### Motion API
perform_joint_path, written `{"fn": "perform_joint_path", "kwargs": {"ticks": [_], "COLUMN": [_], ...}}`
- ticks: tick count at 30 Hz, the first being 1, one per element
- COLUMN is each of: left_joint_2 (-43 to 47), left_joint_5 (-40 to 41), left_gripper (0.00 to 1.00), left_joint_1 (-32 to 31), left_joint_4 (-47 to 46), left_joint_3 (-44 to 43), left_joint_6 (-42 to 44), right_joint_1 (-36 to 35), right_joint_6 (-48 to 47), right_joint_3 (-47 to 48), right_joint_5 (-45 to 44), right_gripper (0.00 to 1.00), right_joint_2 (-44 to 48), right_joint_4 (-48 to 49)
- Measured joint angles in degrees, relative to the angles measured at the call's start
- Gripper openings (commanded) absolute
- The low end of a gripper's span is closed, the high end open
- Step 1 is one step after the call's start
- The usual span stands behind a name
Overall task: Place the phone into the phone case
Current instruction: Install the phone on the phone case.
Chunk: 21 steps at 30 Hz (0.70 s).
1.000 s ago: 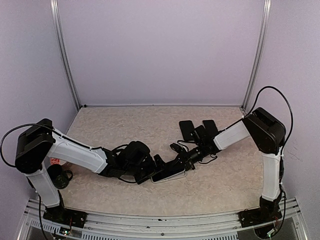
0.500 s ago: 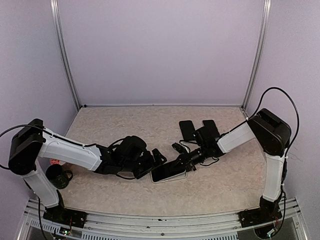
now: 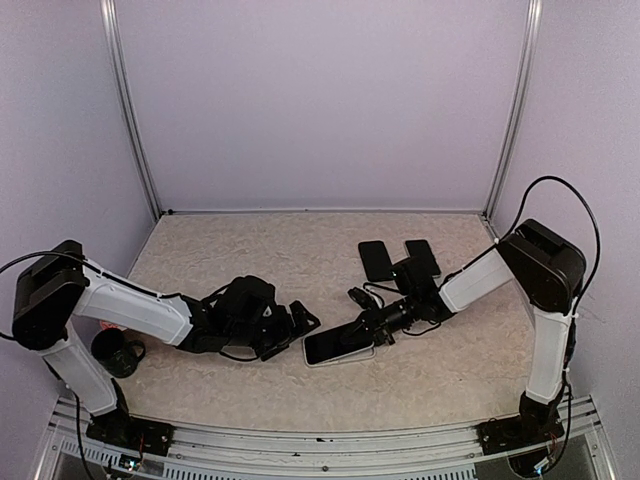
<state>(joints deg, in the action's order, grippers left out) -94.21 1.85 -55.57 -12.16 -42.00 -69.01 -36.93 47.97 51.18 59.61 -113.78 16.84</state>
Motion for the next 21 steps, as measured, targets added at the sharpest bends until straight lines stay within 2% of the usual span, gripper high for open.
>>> {"fn": "perform_joint_path", "kwargs": {"ticks": [7, 15, 21], "left_joint_2": [-2.4, -3.4, -4.7], "left_joint_5": [-5.3, -7.5, -9.2], "left_gripper": [0.99, 0.99, 0.95], "left_joint_1": [0.2, 0.2, 0.2], "left_joint_4": [-7.7, -8.9, -10.7], "left_joint_3": [1.3, 1.3, 1.3], "left_joint_6": [0.1, 0.1, 0.2], "right_joint_1": [0.4, 0.6, 0.6], "right_joint_6": [3.9, 7.1, 8.4], "right_joint_3": [-2.0, -2.5, -2.5], "right_joint_5": [0.2, 1.0, 1.6], "right_gripper": [0.0, 0.0, 0.0], "right_joint_2": [0.0, 0.0, 0.0], "right_joint_4": [5.5, 10.4, 12.6]}}
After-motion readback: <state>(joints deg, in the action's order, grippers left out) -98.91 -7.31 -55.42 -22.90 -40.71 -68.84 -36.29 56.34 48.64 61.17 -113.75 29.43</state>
